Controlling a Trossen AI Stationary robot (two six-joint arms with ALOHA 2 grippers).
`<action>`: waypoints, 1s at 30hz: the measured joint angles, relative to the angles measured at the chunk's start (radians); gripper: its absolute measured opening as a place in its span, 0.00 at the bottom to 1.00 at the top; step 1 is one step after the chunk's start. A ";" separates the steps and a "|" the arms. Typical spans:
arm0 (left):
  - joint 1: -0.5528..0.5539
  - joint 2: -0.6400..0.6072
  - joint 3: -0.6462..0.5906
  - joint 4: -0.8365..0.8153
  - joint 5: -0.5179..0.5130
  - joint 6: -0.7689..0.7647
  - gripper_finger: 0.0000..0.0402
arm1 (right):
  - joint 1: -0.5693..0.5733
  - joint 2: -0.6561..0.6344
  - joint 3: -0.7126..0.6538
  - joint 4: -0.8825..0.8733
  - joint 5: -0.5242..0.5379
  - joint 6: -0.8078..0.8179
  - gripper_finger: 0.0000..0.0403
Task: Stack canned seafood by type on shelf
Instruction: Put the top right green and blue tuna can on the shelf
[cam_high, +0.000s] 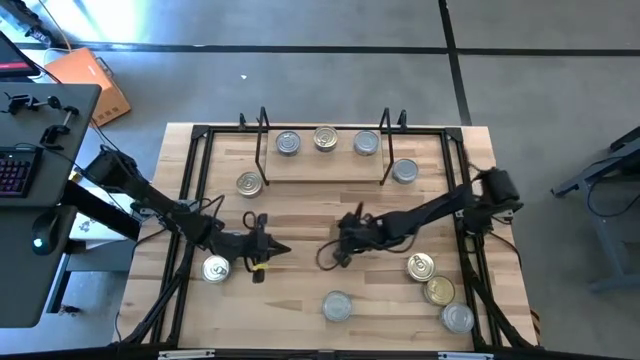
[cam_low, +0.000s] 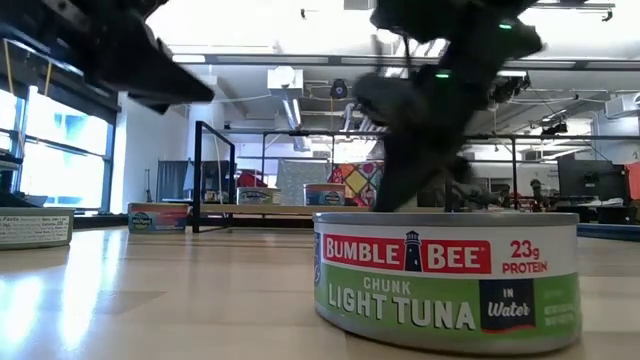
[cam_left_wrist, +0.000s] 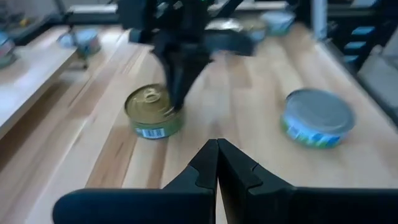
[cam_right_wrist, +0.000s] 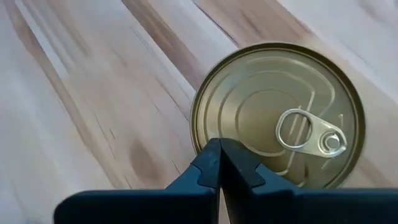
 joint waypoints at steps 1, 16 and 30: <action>0.000 -0.002 0.000 -0.024 -0.012 -0.017 0.00 | -0.001 0.028 0.041 -0.002 0.011 -0.013 0.00; 0.000 -0.002 0.000 -0.095 -0.054 -0.078 0.00 | -0.027 0.301 0.527 -0.043 0.082 -0.310 0.00; 0.045 -0.001 0.000 -0.158 -0.035 -0.210 0.17 | 0.109 0.136 0.356 -0.215 0.353 -0.212 0.05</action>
